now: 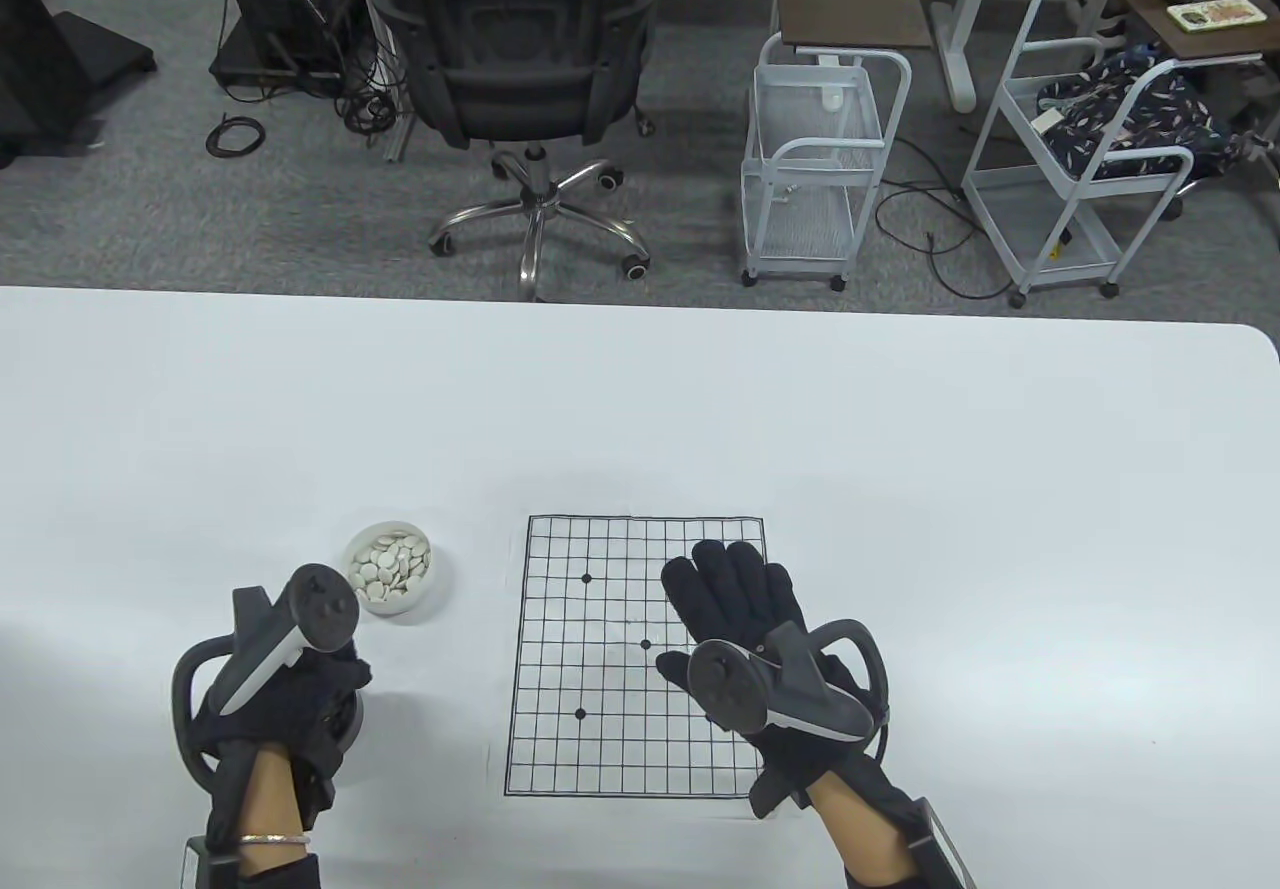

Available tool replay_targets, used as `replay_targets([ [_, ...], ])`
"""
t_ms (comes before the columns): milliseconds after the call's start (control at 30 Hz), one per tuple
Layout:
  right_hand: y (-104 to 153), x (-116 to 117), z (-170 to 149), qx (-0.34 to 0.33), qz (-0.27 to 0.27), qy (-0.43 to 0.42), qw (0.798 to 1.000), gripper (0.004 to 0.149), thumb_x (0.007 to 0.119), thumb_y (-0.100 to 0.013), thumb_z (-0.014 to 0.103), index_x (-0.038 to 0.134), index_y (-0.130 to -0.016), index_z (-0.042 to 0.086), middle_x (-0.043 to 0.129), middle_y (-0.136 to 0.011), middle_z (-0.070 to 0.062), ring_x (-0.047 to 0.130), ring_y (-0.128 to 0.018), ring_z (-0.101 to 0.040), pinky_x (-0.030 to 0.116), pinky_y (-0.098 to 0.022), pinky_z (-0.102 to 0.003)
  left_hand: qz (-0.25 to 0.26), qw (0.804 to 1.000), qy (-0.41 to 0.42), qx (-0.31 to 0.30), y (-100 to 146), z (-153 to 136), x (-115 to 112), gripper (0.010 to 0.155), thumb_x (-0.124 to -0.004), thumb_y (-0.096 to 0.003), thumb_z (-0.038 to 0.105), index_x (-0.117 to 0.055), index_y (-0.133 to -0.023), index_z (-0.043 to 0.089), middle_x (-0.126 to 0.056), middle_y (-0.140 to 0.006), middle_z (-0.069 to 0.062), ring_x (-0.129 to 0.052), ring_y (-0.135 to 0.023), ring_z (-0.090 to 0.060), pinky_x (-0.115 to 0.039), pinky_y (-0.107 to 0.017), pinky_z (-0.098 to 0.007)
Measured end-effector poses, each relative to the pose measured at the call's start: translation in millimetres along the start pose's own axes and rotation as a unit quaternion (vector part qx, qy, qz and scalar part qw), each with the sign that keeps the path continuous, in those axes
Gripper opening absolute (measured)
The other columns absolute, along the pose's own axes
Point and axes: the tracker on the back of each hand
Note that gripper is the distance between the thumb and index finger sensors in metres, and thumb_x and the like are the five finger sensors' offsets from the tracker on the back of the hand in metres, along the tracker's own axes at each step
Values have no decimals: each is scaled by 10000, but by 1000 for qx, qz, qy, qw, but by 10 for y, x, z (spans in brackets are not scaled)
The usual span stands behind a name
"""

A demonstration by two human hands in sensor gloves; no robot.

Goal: Place Go stones in plus sign pattern

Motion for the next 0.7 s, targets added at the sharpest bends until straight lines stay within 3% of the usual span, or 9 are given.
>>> replay_targets([
  [133,9,-13,-20,4,-3,-3,1000,771,436,-590,553,107,-1157,148,201,-1201,-231,251,-1103,-514,288,-776,-585,-2,989,60,-133,-62,495,-3,395,-768,-430,479,-913,-734,272,-1066,-556,52,-1036,-363,-21,-874,-470,-316],
  [267,30,-32,-48,10,-7,-5,1000,769,438,-589,553,111,-1157,149,202,-1201,-233,253,-1103,-514,290,-776,-585,-24,977,77,-197,-206,977,-103,395,-767,-435,479,-910,-738,270,-1064,-557,53,-1032,-365,-21,-870,-471,-317],
  [500,63,-55,-128,23,-12,-15,1000,769,439,-589,553,112,-1158,150,205,-1201,-231,254,-1103,-515,290,-776,-585,-67,973,40,-215,-491,1719,-341,394,-766,-437,474,-906,-741,265,-1057,-561,47,-1026,-367,-25,-865,-473,-320],
  [700,99,-96,-174,32,-21,-21,999,770,440,-589,554,115,-1159,152,206,-1201,-233,257,-1102,-516,293,-776,-585,-87,978,-38,-184,-678,2122,-573,398,-763,-437,471,-907,-738,254,-1049,-562,41,-1020,-359,-24,-864,-466,-318],
])
Point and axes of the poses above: the tracker on the back of each hand, its own z axis roughly to the thumb side, its own y axis roughly from the fingertips to the wrist, x = y × z
